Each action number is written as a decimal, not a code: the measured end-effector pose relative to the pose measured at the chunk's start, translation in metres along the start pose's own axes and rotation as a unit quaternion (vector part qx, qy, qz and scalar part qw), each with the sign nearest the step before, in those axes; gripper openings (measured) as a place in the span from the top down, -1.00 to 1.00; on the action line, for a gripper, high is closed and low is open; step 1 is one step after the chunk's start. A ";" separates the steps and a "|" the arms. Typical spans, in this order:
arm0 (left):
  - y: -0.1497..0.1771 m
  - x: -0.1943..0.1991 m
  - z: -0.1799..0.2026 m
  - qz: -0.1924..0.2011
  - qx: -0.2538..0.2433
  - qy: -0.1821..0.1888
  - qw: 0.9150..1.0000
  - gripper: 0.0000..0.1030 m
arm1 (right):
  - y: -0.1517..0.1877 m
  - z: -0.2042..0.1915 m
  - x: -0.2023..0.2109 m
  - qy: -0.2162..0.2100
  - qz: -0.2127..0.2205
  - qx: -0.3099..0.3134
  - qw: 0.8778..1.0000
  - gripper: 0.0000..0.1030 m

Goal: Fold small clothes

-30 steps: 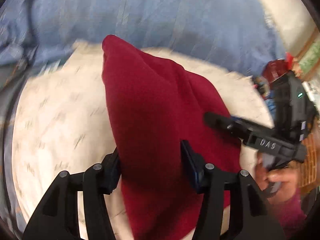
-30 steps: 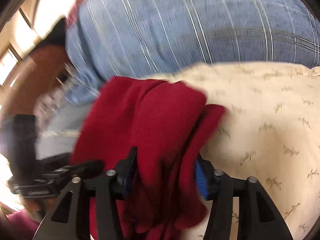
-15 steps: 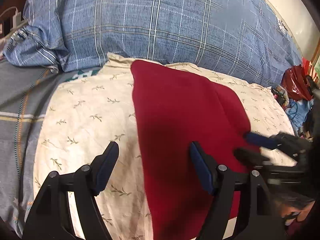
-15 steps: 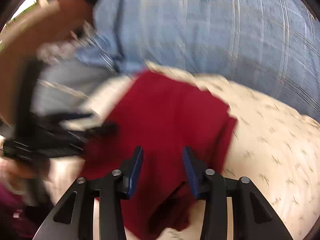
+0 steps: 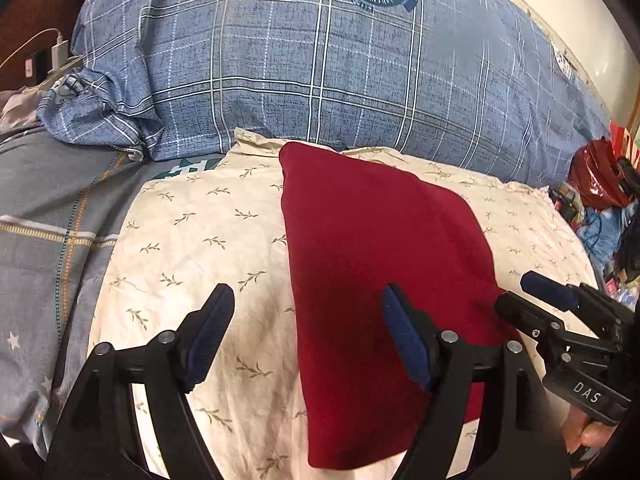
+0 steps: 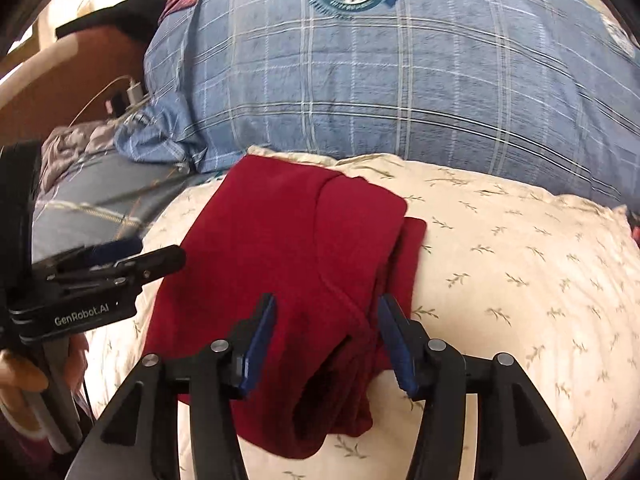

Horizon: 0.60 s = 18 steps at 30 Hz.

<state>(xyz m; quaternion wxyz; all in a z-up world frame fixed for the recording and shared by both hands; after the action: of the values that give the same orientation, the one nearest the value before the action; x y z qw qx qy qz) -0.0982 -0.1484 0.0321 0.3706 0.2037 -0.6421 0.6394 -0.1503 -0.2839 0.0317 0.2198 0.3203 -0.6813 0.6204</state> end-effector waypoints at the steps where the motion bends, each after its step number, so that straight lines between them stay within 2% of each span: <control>1: 0.000 0.003 0.001 0.002 0.001 0.001 1.000 -0.48 | 0.000 0.000 0.001 0.003 0.002 -0.003 1.000 -0.11; 4: 0.000 0.013 0.003 0.016 -0.007 -0.010 1.000 -0.48 | -0.001 -0.002 0.008 0.010 0.009 -0.014 1.000 -0.28; 9: 0.000 0.028 0.006 0.034 -0.014 -0.015 0.999 -0.48 | -0.001 0.000 0.019 0.022 0.020 -0.023 0.999 -0.44; 18: 0.000 0.042 0.005 0.052 -0.014 -0.016 0.998 -0.48 | 0.000 0.002 0.027 0.033 0.024 -0.036 0.999 -0.50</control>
<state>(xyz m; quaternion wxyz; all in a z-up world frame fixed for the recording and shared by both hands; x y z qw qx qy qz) -0.1260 -0.1440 0.0636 0.3290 0.1755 -0.6665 0.6456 -0.1692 -0.2899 0.0503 0.2390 0.2751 -0.7029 0.6109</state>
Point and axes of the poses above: each gripper's, at about its wrist camera, not at the fingertips, and x roughly against the way its jaws point, z to its right, y to its underside, the point moved 7 cm from there along -x, roughly the way its jaws point, and after that the axes turned 4 degrees about -y, right-handed, at the moved point
